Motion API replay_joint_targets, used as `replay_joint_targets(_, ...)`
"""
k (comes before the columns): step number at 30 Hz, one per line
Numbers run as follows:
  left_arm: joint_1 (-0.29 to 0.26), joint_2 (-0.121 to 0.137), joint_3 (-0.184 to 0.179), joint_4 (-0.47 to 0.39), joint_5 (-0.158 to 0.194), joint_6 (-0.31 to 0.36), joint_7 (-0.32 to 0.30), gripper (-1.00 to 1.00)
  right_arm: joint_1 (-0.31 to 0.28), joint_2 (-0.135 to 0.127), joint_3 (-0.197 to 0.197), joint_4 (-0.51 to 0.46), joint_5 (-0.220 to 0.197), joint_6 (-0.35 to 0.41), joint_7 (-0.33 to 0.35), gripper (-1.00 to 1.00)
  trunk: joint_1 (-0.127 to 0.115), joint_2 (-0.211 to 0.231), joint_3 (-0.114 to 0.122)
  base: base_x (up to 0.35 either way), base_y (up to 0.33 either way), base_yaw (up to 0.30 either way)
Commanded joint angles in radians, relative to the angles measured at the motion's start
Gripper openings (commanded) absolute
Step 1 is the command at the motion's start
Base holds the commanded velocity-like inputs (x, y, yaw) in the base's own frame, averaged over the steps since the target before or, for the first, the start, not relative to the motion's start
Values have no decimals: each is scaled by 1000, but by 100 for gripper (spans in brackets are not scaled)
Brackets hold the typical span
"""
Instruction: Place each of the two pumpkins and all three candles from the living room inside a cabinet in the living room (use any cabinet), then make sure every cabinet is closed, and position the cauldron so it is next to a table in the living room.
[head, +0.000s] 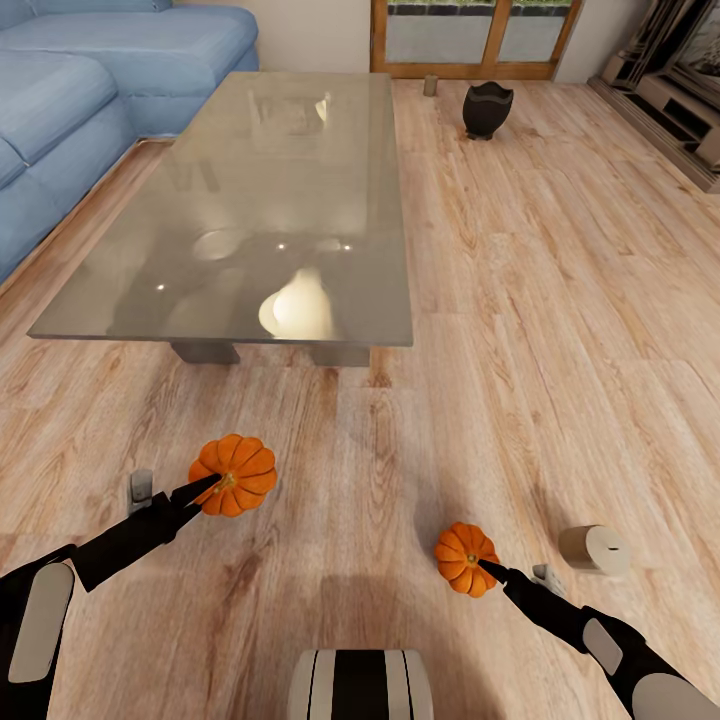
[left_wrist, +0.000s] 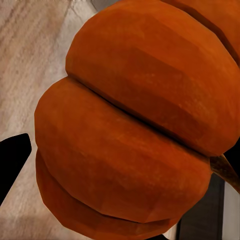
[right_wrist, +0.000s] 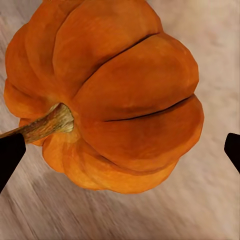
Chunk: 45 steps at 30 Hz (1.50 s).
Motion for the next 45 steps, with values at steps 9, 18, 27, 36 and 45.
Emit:
replay_joint_targets(9, -1, 0, 1, 0, -2, 4, -6, -100, 0, 0, -2, 0, -7, 9, 2, 100, 0, 0, -1, 0, 0, 0)
replay_joint_targets(18, -1, 0, 1, 0, -2, 4, -5, -100, 0, 0, -3, 0, -7, 9, 2, 100, 2, -1, -20, 0, 0, 0)
replay_joint_targets(27, -1, 0, 1, 0, -2, 4, -4, -100, 0, 1, -3, 0, -7, 9, 2, 100, 4, -3, -39, 0, 0, 0)
replay_joint_targets(36, -1, 0, 1, 0, -3, 4, -6, -100, 0, 1, -3, 0, -7, 9, 2, 100, 4, -3, -39, 0, 0, 0)
replay_joint_targets(45, -1, 0, 1, 0, -3, 4, -7, -100, -2, 2, -3, -1, -7, 9, -2, 100, 4, -3, -39, 0, 0, 0)
